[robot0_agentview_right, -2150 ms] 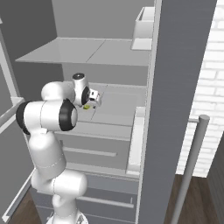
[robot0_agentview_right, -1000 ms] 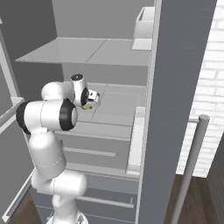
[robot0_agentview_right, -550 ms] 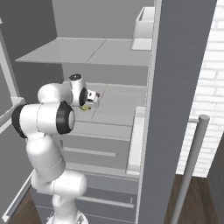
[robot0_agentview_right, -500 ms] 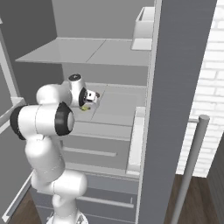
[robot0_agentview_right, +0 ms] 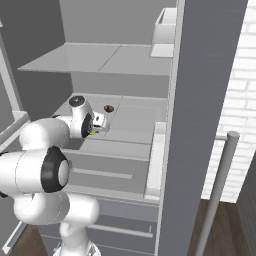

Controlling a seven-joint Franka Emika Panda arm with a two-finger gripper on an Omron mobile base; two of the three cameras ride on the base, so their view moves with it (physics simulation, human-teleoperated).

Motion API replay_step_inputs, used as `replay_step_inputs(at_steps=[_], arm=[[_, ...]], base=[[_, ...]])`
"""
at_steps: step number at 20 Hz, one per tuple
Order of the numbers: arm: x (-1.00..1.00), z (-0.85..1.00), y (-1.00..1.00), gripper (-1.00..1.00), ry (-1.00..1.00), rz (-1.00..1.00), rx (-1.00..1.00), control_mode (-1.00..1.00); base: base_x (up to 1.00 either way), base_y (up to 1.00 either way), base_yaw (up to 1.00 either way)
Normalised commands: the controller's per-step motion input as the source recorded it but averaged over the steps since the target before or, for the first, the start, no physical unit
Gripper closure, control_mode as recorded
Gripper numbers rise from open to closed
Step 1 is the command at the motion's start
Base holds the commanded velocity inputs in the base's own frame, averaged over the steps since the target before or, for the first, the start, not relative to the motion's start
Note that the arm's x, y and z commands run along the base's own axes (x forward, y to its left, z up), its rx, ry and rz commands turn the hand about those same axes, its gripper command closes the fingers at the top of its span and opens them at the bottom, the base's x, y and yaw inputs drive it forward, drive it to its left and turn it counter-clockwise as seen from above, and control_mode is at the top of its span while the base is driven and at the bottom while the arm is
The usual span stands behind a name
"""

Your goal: Grab a lemon wedge from the fridge and one ice cube from the ice bowl, and put them in the glass of lemonade.

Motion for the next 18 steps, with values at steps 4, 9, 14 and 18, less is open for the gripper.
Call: replay_step_inputs(at_steps=[4, 9, 14, 18], arm=[[-0.47, 0.76, 0.0, 1.0, 0.0, 0.0, 0.0, -1.0], [-0.68, 0.74, -0.09, 1.0, 0.07, 0.0, 0.0, -1.0], [-0.88, 0.75, -0.21, 1.0, 0.09, 0.0, 0.0, -1.0], [-0.97, 0.74, -0.24, 1.0, 0.1, 0.0, 0.0, -1.0]], base=[[0.0, 0.0, 0.0], [0.0, 0.0, 0.0], [0.0, 0.0, 0.0], [0.0, 0.0, 0.0]])
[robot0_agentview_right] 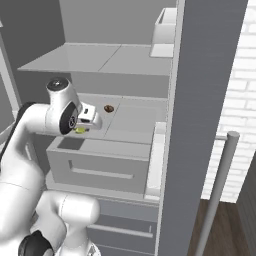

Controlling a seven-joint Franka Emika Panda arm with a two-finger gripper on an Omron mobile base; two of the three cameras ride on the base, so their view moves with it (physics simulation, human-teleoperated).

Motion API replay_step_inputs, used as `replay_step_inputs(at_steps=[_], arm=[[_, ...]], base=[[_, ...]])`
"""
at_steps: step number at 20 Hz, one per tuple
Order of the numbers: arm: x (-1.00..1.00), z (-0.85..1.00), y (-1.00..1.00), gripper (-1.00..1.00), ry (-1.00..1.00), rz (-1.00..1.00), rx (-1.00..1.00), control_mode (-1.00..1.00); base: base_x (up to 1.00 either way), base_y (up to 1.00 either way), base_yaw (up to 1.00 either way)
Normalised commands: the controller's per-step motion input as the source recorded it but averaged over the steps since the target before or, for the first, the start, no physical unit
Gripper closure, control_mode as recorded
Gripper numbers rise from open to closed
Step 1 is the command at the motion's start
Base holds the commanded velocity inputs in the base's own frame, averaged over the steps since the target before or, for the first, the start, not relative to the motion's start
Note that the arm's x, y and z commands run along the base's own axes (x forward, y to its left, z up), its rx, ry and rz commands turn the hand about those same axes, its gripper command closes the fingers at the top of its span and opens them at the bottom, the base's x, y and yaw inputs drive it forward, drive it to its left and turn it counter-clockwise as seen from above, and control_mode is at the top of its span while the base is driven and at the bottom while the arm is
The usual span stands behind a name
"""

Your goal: Grab a lemon wedge from the fridge and one ice cube from the ice bowl, and put them in the glass of lemonade.

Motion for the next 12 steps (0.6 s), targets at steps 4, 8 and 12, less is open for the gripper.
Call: replay_step_inputs(at_steps=[4, 8, 12], arm=[[-1.0, 0.36, -0.19, 1.0, 0.09, 0.0, 0.0, -1.0], [-1.0, 0.0, -0.18, 1.0, 0.04, 0.0, 0.0, -1.0], [-0.83, 0.01, -0.03, 1.0, 0.03, 0.0, 0.0, -1.0]], base=[[0.0, 0.0, 0.0], [0.0, 0.0, 0.0], [0.0, 0.0, 0.0]])
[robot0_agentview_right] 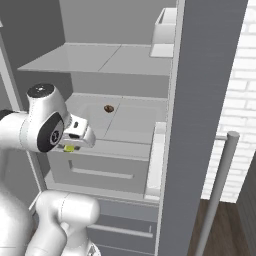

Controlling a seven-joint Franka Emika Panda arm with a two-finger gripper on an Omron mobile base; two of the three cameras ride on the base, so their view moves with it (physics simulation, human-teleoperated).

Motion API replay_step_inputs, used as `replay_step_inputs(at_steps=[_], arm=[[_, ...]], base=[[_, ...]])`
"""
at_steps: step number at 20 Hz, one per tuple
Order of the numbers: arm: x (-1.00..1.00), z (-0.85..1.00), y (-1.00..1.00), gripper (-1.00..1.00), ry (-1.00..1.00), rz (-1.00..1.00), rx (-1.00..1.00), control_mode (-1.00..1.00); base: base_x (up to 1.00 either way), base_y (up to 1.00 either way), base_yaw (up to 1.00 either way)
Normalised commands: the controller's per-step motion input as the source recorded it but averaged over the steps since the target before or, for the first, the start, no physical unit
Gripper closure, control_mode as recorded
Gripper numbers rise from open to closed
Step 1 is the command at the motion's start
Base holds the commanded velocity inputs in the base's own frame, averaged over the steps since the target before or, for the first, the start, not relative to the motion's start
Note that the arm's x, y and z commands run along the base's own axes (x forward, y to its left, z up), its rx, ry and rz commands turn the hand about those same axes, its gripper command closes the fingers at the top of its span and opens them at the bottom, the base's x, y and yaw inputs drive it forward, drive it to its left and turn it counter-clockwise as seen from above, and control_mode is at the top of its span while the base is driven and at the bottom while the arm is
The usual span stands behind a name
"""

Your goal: Grab a lemon wedge from the fridge and one ice cube from the ice bowl, and put them in the glass of lemonade.

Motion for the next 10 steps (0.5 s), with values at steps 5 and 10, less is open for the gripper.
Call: replay_step_inputs(at_steps=[5, 10], arm=[[-0.41, 0.11, 0.0, 1.0, 0.0, 0.0, 0.0, -1.0], [-0.33, 0.11, -0.04, 1.0, -0.05, 0.0, 0.01, -1.0]], base=[[0.0, 0.0, 0.0], [0.0, 0.0, 0.0]])
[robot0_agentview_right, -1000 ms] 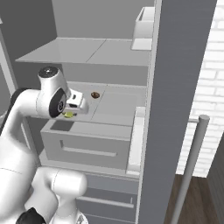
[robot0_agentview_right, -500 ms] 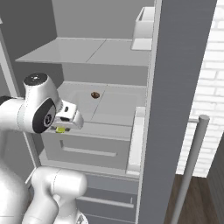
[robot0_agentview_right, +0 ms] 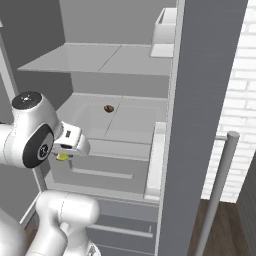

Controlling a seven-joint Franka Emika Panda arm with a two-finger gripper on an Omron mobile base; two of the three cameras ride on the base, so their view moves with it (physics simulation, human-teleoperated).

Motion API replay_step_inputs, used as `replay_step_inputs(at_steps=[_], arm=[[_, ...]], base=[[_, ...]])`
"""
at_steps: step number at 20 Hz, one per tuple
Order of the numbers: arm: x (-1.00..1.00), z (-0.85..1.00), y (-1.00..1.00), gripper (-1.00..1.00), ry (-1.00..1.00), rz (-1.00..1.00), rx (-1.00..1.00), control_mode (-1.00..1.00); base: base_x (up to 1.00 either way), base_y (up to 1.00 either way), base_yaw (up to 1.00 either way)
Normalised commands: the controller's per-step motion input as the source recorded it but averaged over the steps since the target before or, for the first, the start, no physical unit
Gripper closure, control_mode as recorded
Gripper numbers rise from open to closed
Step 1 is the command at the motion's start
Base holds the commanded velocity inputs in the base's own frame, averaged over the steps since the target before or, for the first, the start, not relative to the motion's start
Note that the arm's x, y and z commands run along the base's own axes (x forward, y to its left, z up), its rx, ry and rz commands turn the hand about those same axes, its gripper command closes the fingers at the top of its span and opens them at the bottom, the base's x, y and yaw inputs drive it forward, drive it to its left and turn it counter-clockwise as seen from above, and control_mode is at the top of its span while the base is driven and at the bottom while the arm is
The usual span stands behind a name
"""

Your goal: Grab a lemon wedge from the fridge and one ice cube from the ice bowl, and put them in the glass of lemonade.

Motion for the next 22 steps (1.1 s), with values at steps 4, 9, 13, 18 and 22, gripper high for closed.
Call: replay_step_inputs(at_steps=[4, 9, 13, 18, 22], arm=[[-0.26, 0.38, -0.08, 1.0, -0.01, 0.0, 0.02, -1.0], [-0.06, 0.08, 0.0, 1.0, 0.0, 0.0, 0.01, -1.0], [0.0, 0.0, 0.0, 1.0, 0.0, 0.0, 0.0, -1.0], [-0.02, 0.0, 0.0, 1.0, 0.0, 0.0, 0.0, 1.0], [0.0, 0.0, 0.0, 1.0, 0.0, 0.0, 0.0, 1.0]], base=[[0.0, 0.0, 0.0], [0.0, 0.0, 0.0], [0.0, 0.0, 0.0], [-0.08, 0.0, 0.0], [-0.92, -0.28, -0.02]])
